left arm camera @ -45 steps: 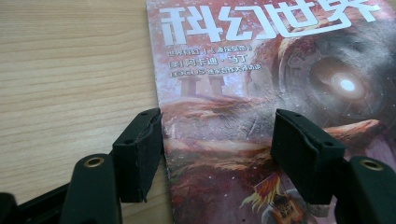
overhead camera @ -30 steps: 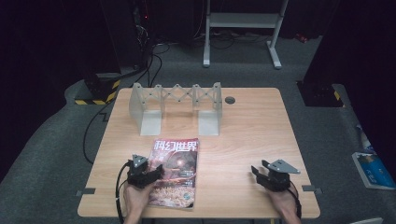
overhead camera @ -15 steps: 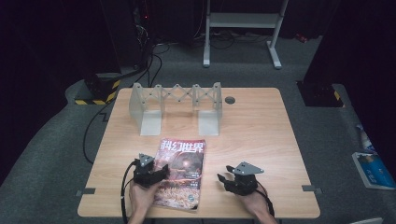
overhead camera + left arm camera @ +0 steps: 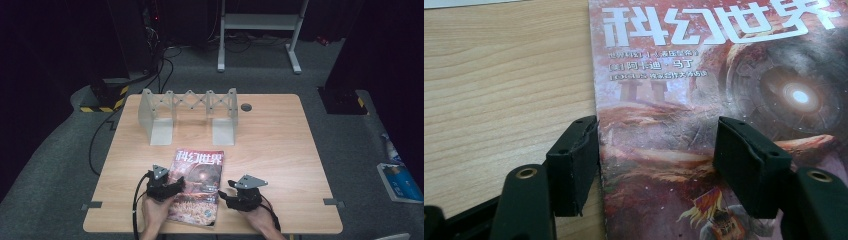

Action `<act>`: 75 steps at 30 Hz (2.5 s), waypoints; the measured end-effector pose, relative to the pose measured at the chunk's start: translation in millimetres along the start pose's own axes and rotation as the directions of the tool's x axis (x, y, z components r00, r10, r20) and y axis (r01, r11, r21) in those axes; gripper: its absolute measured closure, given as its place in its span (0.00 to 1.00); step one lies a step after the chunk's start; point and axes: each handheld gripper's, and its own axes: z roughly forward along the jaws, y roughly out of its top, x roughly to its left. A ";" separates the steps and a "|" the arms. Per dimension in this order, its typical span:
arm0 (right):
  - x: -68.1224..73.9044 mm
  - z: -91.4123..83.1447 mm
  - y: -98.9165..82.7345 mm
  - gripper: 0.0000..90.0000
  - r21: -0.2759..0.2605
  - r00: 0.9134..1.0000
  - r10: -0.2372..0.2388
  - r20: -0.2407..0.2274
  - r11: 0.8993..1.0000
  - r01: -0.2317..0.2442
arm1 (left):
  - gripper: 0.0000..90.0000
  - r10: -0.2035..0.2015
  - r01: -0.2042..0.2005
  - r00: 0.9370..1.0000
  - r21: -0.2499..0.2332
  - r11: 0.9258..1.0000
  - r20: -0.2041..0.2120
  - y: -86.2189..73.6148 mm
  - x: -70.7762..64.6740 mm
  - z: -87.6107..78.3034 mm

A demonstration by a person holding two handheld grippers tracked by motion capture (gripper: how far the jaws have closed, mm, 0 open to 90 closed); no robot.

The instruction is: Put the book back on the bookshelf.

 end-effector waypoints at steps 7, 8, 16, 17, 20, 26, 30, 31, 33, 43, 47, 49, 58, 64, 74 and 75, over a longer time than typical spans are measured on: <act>1.7 4.1 1.2 0.47 0.022 1.000 0.014 0.011 1.000 -0.015 | 0.39 0.008 -0.008 1.000 -0.005 1.000 0.007 0.4 -5.2 1.9; 1.8 4.7 1.1 0.47 0.027 1.000 0.015 0.017 1.000 -0.015 | 0.39 0.008 -0.008 1.000 -0.005 1.000 0.007 0.4 -5.2 1.9; 0.6 6.4 1.0 0.48 0.044 0.999 0.020 0.041 0.999 -0.022 | 0.39 0.023 -0.023 0.999 -0.009 1.000 0.022 1.4 -12.4 4.8; -0.2 6.7 0.9 0.48 0.048 0.999 0.023 0.046 0.999 -0.025 | 0.39 0.021 -0.021 0.999 -0.009 1.000 0.027 1.7 -14.0 5.6; -1.1 6.8 0.8 0.48 0.048 0.998 0.017 0.055 0.999 -0.020 | 0.39 0.026 -0.026 0.999 -0.009 1.000 0.030 2.1 -15.1 6.3; -4.5 6.9 1.1 0.48 0.054 0.998 0.021 0.057 0.998 -0.024 | 0.39 0.039 -0.039 0.998 -0.009 0.999 0.046 3.8 -19.0 8.7; -7.2 5.7 0.6 0.48 0.057 0.998 0.027 0.059 0.998 -0.031 | 0.38 0.043 -0.043 0.998 -0.005 0.999 0.052 4.9 -21.4 10.1; -7.8 5.3 0.4 0.48 0.058 0.998 0.028 0.062 0.998 -0.031 | 0.38 0.044 -0.044 0.998 -0.006 0.999 0.052 5.1 -22.0 10.5; -8.4 5.0 0.4 0.48 0.058 0.998 0.029 0.064 0.998 -0.032 | 0.38 0.049 -0.049 0.997 -0.002 0.999 0.055 5.9 -23.1 11.0; -19.6 -0.7 -0.6 0.49 0.061 0.994 0.036 0.100 0.997 -0.042 | 0.39 0.066 -0.067 0.994 0.004 0.998 0.085 9.8 -34.2 16.2; -26.3 -5.0 -1.9 0.49 0.059 0.992 0.039 0.124 0.997 -0.047 | 0.39 0.080 -0.080 0.992 0.000 0.997 0.100 10.8 -40.9 18.9; -29.5 -6.3 -2.1 0.49 0.059 0.990 0.036 0.133 0.997 -0.044 | 0.39 0.084 -0.085 0.991 0.003 0.996 0.105 11.8 -44.0 20.2; -43.5 -11.6 -3.0 0.50 0.054 0.983 0.051 0.174 0.997 -0.062 | 0.39 0.103 -0.107 0.987 0.024 0.994 0.124 19.0 -56.6 26.9; -51.6 -14.4 -3.8 0.50 0.050 0.979 0.062 0.192 0.996 -0.073 | 0.39 0.114 -0.119 0.983 0.028 0.992 0.142 21.2 -65.2 30.0; -66.0 -20.6 -2.4 0.51 0.077 0.977 0.074 0.202 0.993 -0.092 | 0.39 0.126 -0.132 0.979 0.026 0.991 0.163 21.8 -77.6 32.7; -67.0 -21.3 -2.2 0.51 0.080 0.975 0.078 0.206 0.992 -0.096 | 0.39 0.131 -0.137 0.978 0.025 0.990 0.165 21.9 -78.5 33.0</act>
